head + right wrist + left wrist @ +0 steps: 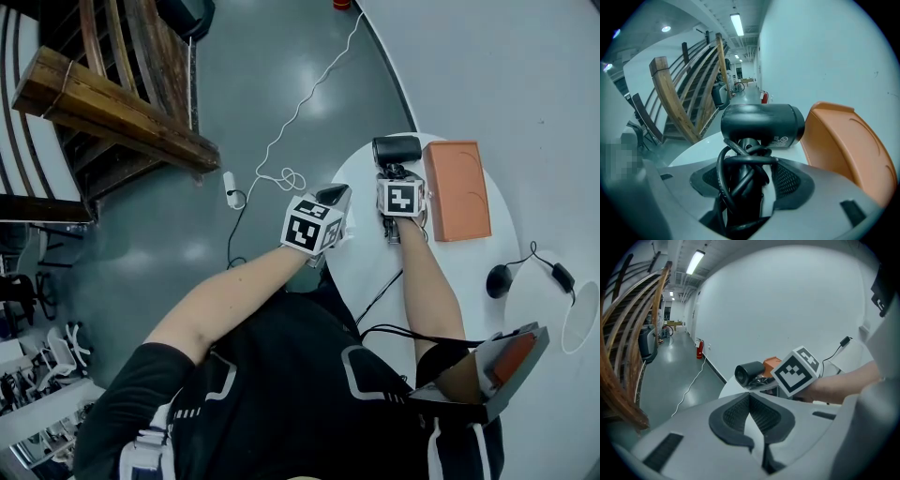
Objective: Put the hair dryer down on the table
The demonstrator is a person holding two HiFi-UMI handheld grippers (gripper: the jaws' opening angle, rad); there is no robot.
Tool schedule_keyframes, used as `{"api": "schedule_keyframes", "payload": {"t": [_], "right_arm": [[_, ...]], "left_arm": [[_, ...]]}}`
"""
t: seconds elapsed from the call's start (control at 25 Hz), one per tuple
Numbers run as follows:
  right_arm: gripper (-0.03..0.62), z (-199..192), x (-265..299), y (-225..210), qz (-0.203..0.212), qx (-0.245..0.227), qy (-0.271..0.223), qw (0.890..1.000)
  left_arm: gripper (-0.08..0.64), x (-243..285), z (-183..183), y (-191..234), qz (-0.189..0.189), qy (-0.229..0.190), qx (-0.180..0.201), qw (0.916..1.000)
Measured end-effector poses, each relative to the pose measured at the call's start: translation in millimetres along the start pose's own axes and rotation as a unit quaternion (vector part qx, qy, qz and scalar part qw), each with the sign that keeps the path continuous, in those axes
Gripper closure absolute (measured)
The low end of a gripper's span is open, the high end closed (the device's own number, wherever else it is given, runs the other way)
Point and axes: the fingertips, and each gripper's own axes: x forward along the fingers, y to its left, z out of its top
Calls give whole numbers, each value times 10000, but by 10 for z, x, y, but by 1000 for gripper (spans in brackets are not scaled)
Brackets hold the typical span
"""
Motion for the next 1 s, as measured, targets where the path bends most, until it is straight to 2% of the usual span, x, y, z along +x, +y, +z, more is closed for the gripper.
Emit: {"api": "schedule_keyframes", "payload": {"t": [0.16, 0.32, 0.52, 0.68, 1.0], "right_arm": [[317, 32, -30, 15, -4, -12, 36, 10000], [264, -1, -42, 84, 235, 39, 144, 9996], [236, 35, -187, 19, 80, -7, 112, 9999], [236, 118, -396, 65, 23, -81, -82, 9999], [238, 397, -1007, 284, 47, -249, -640, 9976]], "left_arm": [[560, -120, 62, -46, -167, -78, 180, 9997], [560, -224, 81, -17, -248, -152, 74, 9995], [560, -336, 30, -91, -550, -126, 35, 9984], [560, -408, 77, -118, -656, -257, 78, 9975], [560, -562, 323, -318, -999, -587, 456, 9922]]}}
